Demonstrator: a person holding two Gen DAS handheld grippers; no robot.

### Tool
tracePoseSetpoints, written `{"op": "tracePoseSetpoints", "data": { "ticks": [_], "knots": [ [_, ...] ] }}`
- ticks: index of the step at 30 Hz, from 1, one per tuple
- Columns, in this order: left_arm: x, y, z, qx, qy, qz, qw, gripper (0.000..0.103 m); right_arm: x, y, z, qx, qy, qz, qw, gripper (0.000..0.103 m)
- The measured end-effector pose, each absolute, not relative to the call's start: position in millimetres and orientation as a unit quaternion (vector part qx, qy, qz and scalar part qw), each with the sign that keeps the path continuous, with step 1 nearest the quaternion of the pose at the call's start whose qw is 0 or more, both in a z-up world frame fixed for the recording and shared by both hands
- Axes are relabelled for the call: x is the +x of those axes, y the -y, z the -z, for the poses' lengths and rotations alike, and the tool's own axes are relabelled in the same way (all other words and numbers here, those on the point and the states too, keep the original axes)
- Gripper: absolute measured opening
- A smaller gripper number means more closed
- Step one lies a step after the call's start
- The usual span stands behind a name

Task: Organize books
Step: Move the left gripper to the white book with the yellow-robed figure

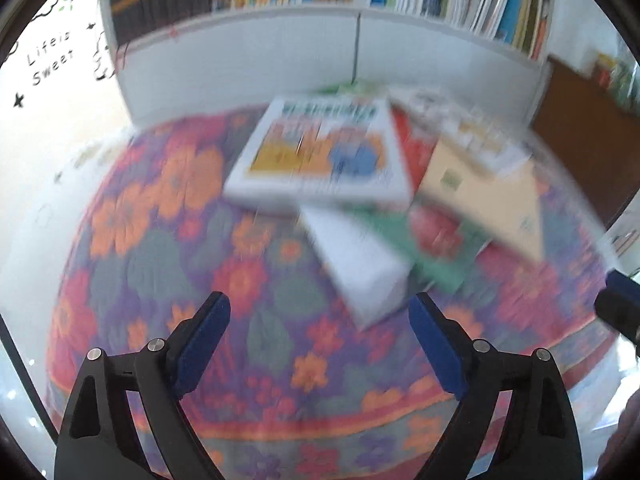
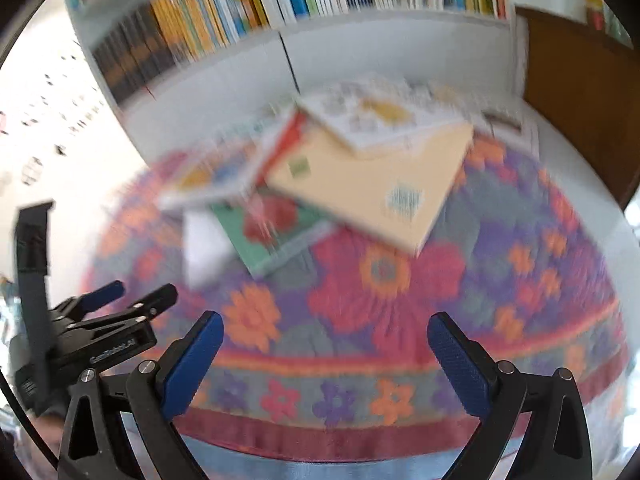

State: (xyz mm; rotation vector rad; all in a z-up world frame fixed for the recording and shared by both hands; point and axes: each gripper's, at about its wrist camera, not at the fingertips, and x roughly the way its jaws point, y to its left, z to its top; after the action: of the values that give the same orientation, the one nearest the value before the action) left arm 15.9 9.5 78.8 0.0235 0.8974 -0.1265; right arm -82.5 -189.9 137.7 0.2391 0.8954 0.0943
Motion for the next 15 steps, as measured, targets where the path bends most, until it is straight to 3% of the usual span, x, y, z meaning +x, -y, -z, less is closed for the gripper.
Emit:
{"op": "tracePoseSetpoints", "data": {
  "ticks": [5, 9, 10, 12, 15],
  "knots": [
    [51.4, 18.0, -144.1, 0.037, -0.372, 0.06, 0.925, 0.092, -45.8, 244.8, -202.1, 0.127, -0.38, -0.057, 0.915, 0.102],
    [97.1, 56.1, -149.6, 0.042, -0.363, 0.069, 0.928, 0.092, 17.8, 288.4, -219.6, 0.155, -0.371, -0.074, 0.913, 0.101],
    [107.9, 67.4, -142.1, 0.044, -0.371, 0.071, 0.925, 0.092, 31.0, 294.4, -217.4, 0.154, -0.373, -0.07, 0.912, 0.099],
    [123.0, 85.9, -123.4, 0.04, -0.393, 0.088, 0.914, 0.092, 64.4, 306.2, -201.7, 0.147, -0.398, -0.058, 0.904, 0.084],
    [146.9, 103.6, -92.7, 0.025, -0.425, 0.108, 0.899, 0.089, 108.5, 320.2, -166.0, 0.138, -0.438, -0.037, 0.887, 0.075]
  ]
}}
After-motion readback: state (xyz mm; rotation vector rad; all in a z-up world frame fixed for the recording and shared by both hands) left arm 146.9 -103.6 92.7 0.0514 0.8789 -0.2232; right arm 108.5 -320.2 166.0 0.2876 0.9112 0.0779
